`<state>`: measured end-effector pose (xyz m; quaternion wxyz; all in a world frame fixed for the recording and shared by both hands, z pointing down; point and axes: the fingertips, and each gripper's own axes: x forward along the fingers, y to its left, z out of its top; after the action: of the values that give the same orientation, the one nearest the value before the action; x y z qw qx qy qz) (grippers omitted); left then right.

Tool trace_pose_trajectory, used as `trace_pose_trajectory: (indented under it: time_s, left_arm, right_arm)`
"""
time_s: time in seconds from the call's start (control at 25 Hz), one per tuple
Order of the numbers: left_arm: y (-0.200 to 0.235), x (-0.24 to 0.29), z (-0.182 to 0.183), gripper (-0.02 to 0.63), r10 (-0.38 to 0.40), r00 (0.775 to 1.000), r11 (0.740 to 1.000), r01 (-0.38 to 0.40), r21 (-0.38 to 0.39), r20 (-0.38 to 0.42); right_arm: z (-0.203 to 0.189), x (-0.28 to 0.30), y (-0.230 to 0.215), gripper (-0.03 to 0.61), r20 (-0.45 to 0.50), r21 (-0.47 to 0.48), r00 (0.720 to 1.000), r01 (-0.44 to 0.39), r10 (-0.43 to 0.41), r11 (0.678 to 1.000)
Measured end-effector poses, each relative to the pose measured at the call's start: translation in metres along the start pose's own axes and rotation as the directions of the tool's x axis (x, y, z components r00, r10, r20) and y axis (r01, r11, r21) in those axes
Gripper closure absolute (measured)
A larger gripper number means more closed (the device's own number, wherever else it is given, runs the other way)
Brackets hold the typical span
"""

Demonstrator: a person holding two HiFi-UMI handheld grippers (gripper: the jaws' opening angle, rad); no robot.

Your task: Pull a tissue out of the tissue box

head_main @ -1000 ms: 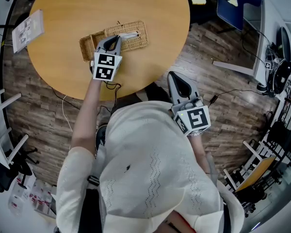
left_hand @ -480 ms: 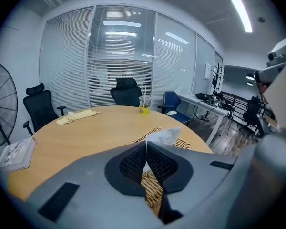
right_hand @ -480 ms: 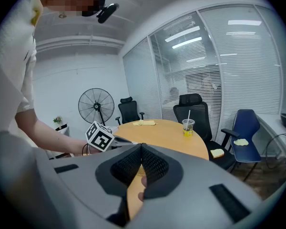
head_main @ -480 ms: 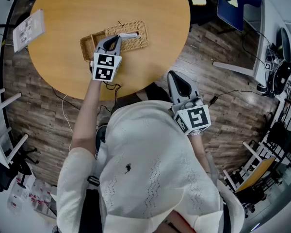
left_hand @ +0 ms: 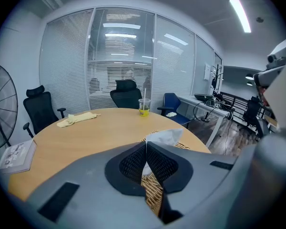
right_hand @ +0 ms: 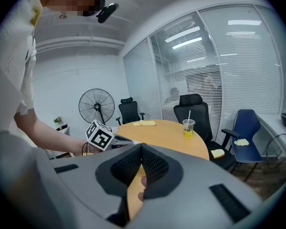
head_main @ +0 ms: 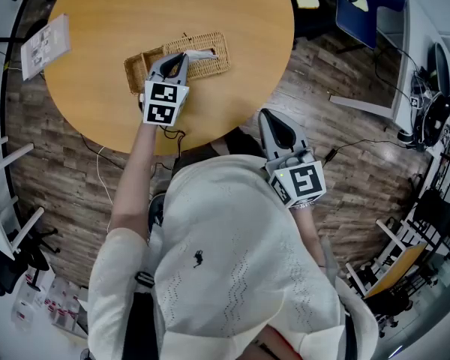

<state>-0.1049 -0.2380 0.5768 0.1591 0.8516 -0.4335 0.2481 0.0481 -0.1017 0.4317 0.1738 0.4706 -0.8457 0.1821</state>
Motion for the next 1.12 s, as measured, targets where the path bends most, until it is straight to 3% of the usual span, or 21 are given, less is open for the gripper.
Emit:
trace_pose_trajectory:
  time_s: [1.12]
  left_arm:
    - [-0.001, -0.011, 0.017, 0.600, 0.010, 0.999, 1.000, -0.011, 0.016, 0.043]
  right_arm:
    - [0.001, -0.003, 0.004, 0.577, 0.008, -0.012, 1.000, -0.008, 0.008, 1.000]
